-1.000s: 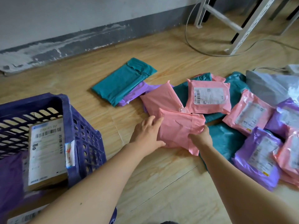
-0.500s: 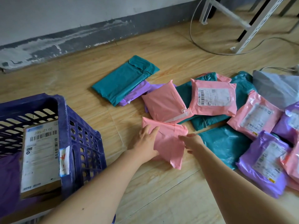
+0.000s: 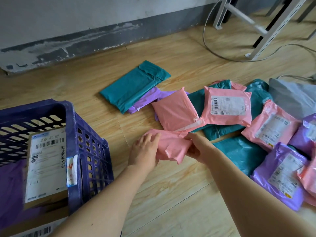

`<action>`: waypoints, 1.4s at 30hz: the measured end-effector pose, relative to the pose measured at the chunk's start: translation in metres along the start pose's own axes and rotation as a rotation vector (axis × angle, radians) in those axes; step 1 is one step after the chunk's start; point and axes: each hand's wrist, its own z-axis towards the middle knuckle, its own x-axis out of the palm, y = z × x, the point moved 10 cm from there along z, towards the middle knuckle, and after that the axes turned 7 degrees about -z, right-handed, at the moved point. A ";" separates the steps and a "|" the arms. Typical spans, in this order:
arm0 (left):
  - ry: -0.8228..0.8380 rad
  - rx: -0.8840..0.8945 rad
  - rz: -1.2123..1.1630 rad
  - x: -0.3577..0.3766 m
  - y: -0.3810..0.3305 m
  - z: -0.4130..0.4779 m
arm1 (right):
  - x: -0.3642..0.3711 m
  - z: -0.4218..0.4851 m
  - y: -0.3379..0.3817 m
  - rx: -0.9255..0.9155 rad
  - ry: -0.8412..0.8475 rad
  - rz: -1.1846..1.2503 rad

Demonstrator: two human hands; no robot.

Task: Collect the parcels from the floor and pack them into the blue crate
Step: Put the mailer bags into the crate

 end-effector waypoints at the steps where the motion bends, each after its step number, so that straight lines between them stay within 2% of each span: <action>1: -0.070 0.011 -0.027 -0.008 -0.001 0.001 | 0.000 0.000 0.002 -0.003 -0.008 -0.008; 4: -0.183 -0.034 -0.134 -0.027 0.003 0.001 | -0.013 0.000 0.011 -0.026 -0.125 -0.038; 7: -0.213 -0.218 -0.337 -0.037 0.022 0.004 | -0.040 0.002 0.030 -0.153 -0.347 -0.278; 8: -0.195 -0.293 -0.422 -0.037 0.029 0.006 | -0.044 0.003 0.035 -0.194 -0.376 -0.314; 10: -0.166 -0.400 -0.564 -0.037 0.038 0.007 | -0.041 0.010 0.037 -0.217 -0.321 -0.293; 16: -0.157 -0.510 -0.810 -0.046 0.048 0.010 | -0.041 0.027 0.037 -0.195 -0.217 -0.198; 24: -0.153 -0.550 -0.896 -0.058 0.043 0.002 | -0.049 0.017 0.042 -0.223 -0.318 -0.110; 28: -0.172 -0.565 -0.921 -0.067 0.047 -0.003 | -0.032 0.010 0.048 -0.229 -0.226 -0.129; 30: -0.186 -0.598 -0.959 -0.067 0.053 -0.003 | -0.025 0.011 0.056 -0.273 -0.247 -0.238; 33: -0.235 -0.658 -1.015 -0.066 0.069 0.001 | -0.023 0.006 0.084 -0.459 -0.501 -0.713; 35: -0.272 -0.678 -1.012 -0.066 0.078 0.004 | -0.010 0.009 0.097 -0.561 -0.546 -0.938; 38: -0.288 -0.658 -0.989 -0.063 0.082 0.010 | -0.003 0.027 0.094 -0.514 -0.452 -0.972; 42: -0.228 -0.664 -0.972 -0.052 0.083 0.017 | -0.008 0.038 0.091 -0.496 -0.461 -0.941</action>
